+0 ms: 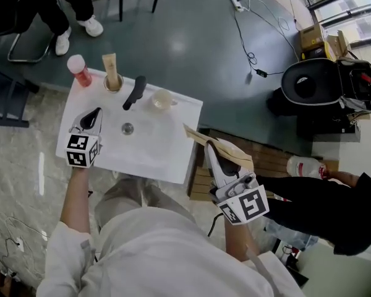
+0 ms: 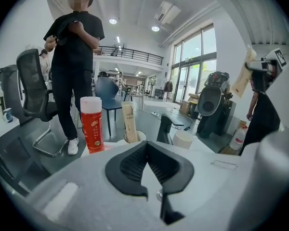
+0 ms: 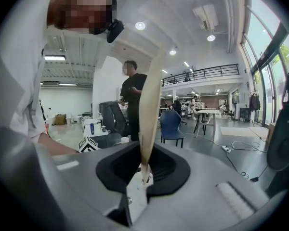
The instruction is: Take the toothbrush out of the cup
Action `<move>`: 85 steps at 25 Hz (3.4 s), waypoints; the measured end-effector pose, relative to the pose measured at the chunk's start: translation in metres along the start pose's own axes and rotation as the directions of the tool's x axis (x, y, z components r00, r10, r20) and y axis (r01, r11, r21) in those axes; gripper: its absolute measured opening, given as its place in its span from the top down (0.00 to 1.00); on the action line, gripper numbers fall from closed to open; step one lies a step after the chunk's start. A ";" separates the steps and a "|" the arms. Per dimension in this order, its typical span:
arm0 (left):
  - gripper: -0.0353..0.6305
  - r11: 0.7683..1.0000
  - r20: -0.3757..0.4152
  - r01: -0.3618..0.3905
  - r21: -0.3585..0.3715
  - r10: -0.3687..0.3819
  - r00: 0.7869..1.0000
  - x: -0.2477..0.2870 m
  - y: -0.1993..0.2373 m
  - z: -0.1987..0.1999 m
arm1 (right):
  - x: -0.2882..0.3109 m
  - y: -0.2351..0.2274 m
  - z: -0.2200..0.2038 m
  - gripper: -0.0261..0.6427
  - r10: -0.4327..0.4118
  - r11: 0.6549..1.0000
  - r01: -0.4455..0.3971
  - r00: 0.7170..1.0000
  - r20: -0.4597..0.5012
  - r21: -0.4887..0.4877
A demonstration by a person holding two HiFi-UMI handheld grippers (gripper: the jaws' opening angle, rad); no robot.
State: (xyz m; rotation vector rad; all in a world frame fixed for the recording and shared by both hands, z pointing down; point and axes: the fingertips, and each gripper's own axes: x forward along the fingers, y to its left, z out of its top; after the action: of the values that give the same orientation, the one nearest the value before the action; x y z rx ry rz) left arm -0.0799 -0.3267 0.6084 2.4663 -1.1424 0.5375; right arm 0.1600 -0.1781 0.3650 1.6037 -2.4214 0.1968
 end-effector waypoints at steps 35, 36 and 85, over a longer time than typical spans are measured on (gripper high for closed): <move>0.77 0.999 -0.106 -0.024 0.039 0.028 0.994 0.128 0.054 0.014 | -0.016 -0.018 -0.003 0.90 -0.150 0.988 0.152 0.987 -0.051 0.036; 0.73 0.999 -0.109 -0.017 0.039 0.021 0.994 0.130 0.053 0.014 | -0.015 -0.018 -0.003 0.90 -0.149 0.988 0.151 0.987 -0.052 0.037; 0.91 0.965 0.154 0.103 0.240 -0.143 0.978 0.022 -0.011 0.136 | 0.044 -0.021 -0.006 0.90 -0.003 1.000 0.003 1.000 -0.007 0.006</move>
State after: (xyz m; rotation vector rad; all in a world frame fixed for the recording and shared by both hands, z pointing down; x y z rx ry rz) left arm -0.0332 -0.3994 0.5002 2.8100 -1.0286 0.4525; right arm 0.1635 -0.2241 0.3821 1.6068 -2.4150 0.2092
